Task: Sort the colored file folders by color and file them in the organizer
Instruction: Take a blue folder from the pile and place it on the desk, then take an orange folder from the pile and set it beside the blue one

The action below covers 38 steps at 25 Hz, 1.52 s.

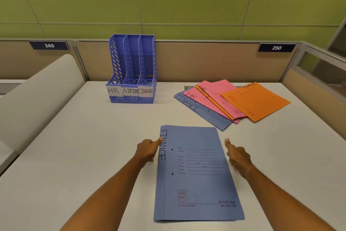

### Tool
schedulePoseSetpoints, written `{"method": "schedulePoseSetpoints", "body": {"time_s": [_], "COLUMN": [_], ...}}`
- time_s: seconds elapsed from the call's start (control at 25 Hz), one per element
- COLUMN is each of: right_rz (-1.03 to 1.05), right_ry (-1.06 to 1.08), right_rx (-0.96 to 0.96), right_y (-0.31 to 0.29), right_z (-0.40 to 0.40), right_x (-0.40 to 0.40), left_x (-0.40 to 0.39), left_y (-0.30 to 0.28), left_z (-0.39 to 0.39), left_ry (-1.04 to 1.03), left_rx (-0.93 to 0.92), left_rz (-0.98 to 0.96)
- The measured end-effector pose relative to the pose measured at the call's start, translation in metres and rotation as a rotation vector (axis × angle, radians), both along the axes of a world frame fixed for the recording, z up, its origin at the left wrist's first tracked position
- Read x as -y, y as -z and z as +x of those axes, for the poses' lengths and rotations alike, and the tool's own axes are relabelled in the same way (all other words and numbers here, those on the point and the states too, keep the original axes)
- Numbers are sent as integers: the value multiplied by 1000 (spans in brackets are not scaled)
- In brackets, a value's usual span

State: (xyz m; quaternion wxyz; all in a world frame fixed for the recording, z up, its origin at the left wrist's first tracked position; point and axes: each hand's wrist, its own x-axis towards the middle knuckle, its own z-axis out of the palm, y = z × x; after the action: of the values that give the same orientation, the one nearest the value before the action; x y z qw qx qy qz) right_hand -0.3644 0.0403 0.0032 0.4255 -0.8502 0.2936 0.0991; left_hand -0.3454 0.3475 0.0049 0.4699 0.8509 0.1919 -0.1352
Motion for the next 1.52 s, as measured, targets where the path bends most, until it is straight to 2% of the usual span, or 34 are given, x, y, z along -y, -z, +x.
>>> {"method": "schedulePoseSetpoints", "body": {"time_s": [0.08, 0.16, 0.32, 0.56, 0.76, 1.04, 1.28, 1.4, 1.52], "right_rz": [-104, -158, -410, -713, -778, -688, -491, -267, 137], "right_ry": [-76, -137, -318, -361, -344, -291, -208, -50, 256], "right_rx": [74, 152, 126, 129, 143, 107, 123, 215, 275], "right_y": [-3, -3, -5, -8, -5, 8, 30, 34, 27], "right_z": [-2, -7, -15, -2, 28, 86, 130, 149, 170], "right_x": [-5, -8, -3, 28, 68, 136, 181, 188, 191], "left_x": [6, 14, 39, 90, 144, 231, 288, 303, 311], "left_y": [0, -5, -8, -19, -21, -9, 5, 11, 17], "left_z": [-2, -5, 3, 23, 57, 112, 143, 153, 159], "left_ry": [129, 246, 410, 615, 701, 732, 743, 744, 704], "left_rx": [107, 185, 265, 395, 454, 412, 356, 312, 282], "left_rz": [189, 252, 483, 782, 892, 896, 897, 893, 865]}}
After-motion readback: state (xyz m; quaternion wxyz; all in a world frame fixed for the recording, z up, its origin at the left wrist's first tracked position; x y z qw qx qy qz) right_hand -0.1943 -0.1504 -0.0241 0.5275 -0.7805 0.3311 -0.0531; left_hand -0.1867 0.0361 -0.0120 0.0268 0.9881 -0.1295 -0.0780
